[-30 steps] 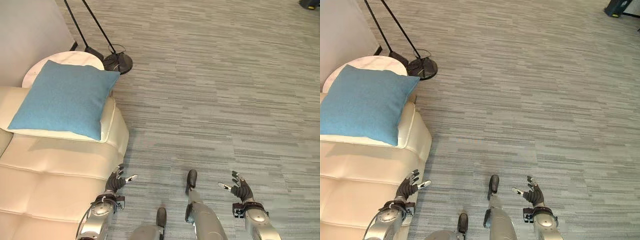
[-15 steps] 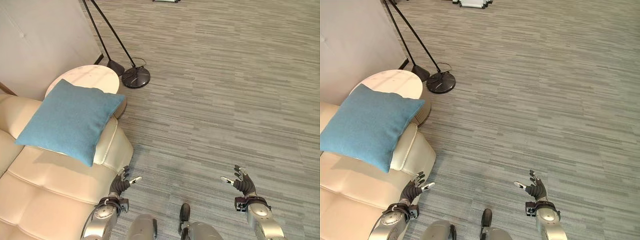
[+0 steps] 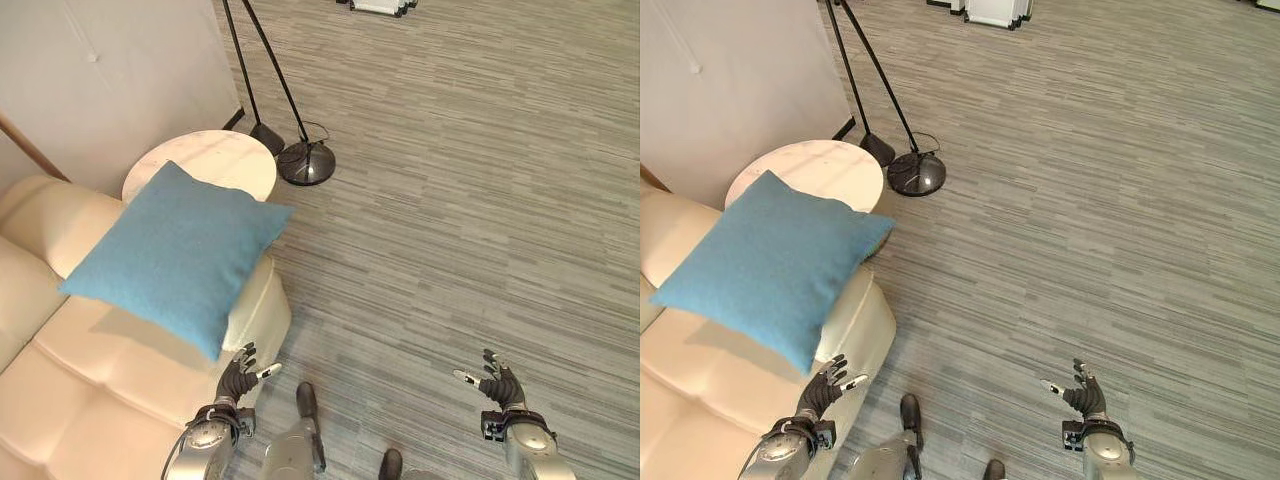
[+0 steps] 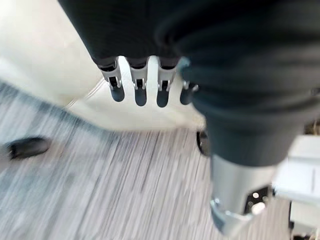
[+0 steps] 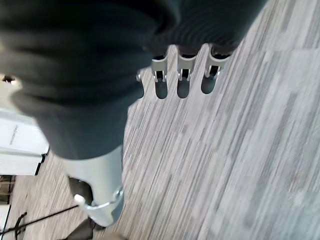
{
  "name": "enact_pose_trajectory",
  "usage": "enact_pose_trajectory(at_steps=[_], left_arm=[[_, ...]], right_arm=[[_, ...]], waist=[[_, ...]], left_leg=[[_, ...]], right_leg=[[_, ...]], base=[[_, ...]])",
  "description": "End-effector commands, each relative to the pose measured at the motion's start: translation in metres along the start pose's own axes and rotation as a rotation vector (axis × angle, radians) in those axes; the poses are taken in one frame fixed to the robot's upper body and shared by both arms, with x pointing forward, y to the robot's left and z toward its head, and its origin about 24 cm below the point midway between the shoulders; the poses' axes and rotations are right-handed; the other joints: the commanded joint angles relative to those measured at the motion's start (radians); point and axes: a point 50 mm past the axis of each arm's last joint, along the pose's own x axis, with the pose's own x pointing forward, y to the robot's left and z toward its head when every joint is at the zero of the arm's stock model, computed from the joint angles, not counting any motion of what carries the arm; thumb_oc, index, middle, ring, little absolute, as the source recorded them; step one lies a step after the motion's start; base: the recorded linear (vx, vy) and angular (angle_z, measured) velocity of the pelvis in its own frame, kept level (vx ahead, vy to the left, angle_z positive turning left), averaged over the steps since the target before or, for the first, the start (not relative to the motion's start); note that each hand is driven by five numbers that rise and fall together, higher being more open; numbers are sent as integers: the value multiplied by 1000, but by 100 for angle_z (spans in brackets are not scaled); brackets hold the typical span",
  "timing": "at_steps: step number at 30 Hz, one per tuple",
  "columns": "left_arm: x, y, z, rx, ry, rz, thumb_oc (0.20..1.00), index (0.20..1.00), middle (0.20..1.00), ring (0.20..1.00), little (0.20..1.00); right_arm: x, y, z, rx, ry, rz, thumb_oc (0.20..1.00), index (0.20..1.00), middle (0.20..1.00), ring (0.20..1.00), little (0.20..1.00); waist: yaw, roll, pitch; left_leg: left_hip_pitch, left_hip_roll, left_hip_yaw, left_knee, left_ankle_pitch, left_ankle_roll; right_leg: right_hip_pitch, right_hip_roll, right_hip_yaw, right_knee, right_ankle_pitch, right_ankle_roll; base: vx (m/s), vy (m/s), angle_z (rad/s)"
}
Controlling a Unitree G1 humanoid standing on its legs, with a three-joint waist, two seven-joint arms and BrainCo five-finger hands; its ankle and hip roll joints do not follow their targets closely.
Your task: Pick up all the scattered cushions and arrange them neatly on the sofa.
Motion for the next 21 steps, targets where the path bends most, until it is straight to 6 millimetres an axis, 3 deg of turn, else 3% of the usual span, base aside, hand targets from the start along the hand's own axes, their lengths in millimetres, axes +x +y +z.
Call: enact_pose_trajectory(at_steps=[1,2,3,4,5,7,8,9,11,14,16,21], left_arm=[[-5,23,18,24,-92,49,1000,1000,1000,1000,1000],[-5,23,18,24,-92,49,1000,1000,1000,1000,1000],[-6,27,17,19,-89,75,1000,1000,1000,1000,1000],[-6,27,17,19,-89,75,1000,1000,1000,1000,1000],[-7,31,20,35,-108,93,1000,1000,1000,1000,1000],[-7,31,20,35,-109,93,1000,1000,1000,1000,1000],[-6,31,21,27,-116,103,1000,1000,1000,1000,1000],[-6,31,21,26,-116,102,1000,1000,1000,1000,1000],[-5,29,20,27,-109,100,1000,1000,1000,1000,1000],[-3,27,21,39,-113,84,1000,1000,1000,1000,1000],[-3,26,18,41,-102,70,1000,1000,1000,1000,1000],[-8,29,2,-17,-40,99,1000,1000,1000,1000,1000]], right_arm=[[7,-2,25,-4,-101,-12,1000,1000,1000,1000,1000],[7,-2,25,-4,-101,-12,1000,1000,1000,1000,1000],[5,0,23,10,-100,-18,1000,1000,1000,1000,1000],[5,0,23,10,-100,-18,1000,1000,1000,1000,1000],[6,-5,24,37,-105,-48,1000,1000,1000,1000,1000],[6,-5,24,37,-106,-48,1000,1000,1000,1000,1000],[7,-11,25,64,-108,-87,1000,1000,1000,1000,1000],[7,-11,26,64,-109,-88,1000,1000,1000,1000,1000],[6,-18,23,74,-99,-121,1000,1000,1000,1000,1000],[5,-26,19,67,-85,-149,1000,1000,1000,1000,1000],[6,-35,21,39,-88,-166,1000,1000,1000,1000,1000],[7,-42,27,19,-114,-177,1000,1000,1000,1000,1000]], waist=[[31,-42,-14],[31,-43,-14],[24,-37,-9],[24,-37,-9],[8,-18,4],[8,-15,2],[-16,-9,26],[-16,-7,25],[-43,-15,44],[-72,-24,66],[-87,-35,68],[-85,-50,46]], left_leg=[[-14,3,-65,20,-70,-18],[-15,2,-65,20,-70,-17],[33,-16,-94,4,-93,-1],[33,-16,-94,4,-93,-1],[79,-28,-139,-15,-107,0],[75,-24,-140,-16,-105,-1],[116,-41,-202,-19,-127,-5],[114,-39,-203,-19,-125,-5],[149,-62,-268,-21,-145,-11],[167,-89,-352,-8,-162,-19],[190,-107,-427,-1,-183,-28],[217,-88,-458,-22,-190,-43]], right_leg=[[-7,-17,39,127,132,46],[-8,-18,39,128,131,47],[-68,-19,69,220,167,38],[-68,-19,69,220,166,38],[-133,5,94,164,135,19],[-134,9,91,158,140,17],[-190,62,152,25,115,12],[-190,64,150,19,120,11],[-226,113,252,-111,155,28],[-280,142,375,-196,225,48],[-279,141,414,-232,247,55],[-238,135,388,-244,259,41]], base=[[119,126,51],[218,156,58],[149,89,51],[384,121,47],[230,32,54],[219,-20,74],[209,-72,74],[306,-109,76],[219,-100,100],[209,-129,98],[264,-185,123],[211,-220,97]])
